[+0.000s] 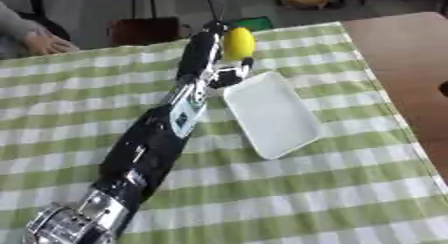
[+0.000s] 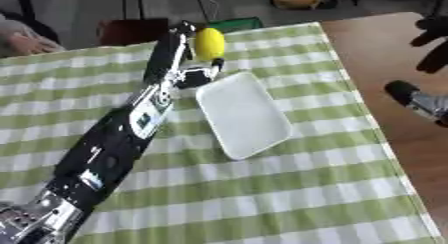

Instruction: Pick up objects on the table and place them in the box.

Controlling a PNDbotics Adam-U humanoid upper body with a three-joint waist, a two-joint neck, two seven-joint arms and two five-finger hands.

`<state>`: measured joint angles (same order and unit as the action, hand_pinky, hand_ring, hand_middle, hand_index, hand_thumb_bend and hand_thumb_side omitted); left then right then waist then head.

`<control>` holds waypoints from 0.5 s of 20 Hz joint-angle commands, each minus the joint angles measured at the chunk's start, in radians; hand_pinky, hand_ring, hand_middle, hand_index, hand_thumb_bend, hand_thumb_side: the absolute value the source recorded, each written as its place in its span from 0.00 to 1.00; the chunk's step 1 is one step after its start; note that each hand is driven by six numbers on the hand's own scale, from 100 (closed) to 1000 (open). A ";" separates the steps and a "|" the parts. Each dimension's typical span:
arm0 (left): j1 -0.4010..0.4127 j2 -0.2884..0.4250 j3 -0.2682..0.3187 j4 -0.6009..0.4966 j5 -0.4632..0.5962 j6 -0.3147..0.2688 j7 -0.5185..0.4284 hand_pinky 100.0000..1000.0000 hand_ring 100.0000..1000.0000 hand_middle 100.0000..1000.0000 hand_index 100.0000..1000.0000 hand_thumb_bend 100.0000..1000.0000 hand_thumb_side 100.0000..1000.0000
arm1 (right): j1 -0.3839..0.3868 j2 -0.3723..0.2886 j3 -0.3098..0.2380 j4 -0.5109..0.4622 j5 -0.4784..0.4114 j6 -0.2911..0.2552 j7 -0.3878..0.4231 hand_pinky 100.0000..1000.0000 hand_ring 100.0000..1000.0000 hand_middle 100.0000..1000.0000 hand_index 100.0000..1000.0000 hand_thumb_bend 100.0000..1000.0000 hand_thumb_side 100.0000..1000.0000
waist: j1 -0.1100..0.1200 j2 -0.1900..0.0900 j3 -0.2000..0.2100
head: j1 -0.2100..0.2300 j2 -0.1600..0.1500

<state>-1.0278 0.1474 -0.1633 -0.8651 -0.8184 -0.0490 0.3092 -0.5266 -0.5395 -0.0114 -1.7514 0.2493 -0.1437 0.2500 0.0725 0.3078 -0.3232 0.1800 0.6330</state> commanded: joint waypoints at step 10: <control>0.015 0.122 -0.191 -0.158 0.050 -0.107 -0.336 0.39 0.37 0.53 0.65 0.11 0.12 | 0.006 -0.017 -0.012 -0.011 -0.006 -0.002 -0.002 0.49 0.50 0.63 0.84 0.53 0.37 | -0.014 -0.049 0.022 | -0.028 0.014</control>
<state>-0.9966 0.2438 -0.3376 -0.9954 -0.7760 -0.1441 0.0069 -0.5103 -0.5395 -0.0121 -1.7510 0.2493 -0.1441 0.2495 0.0701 0.2842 -0.3002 0.1555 0.6422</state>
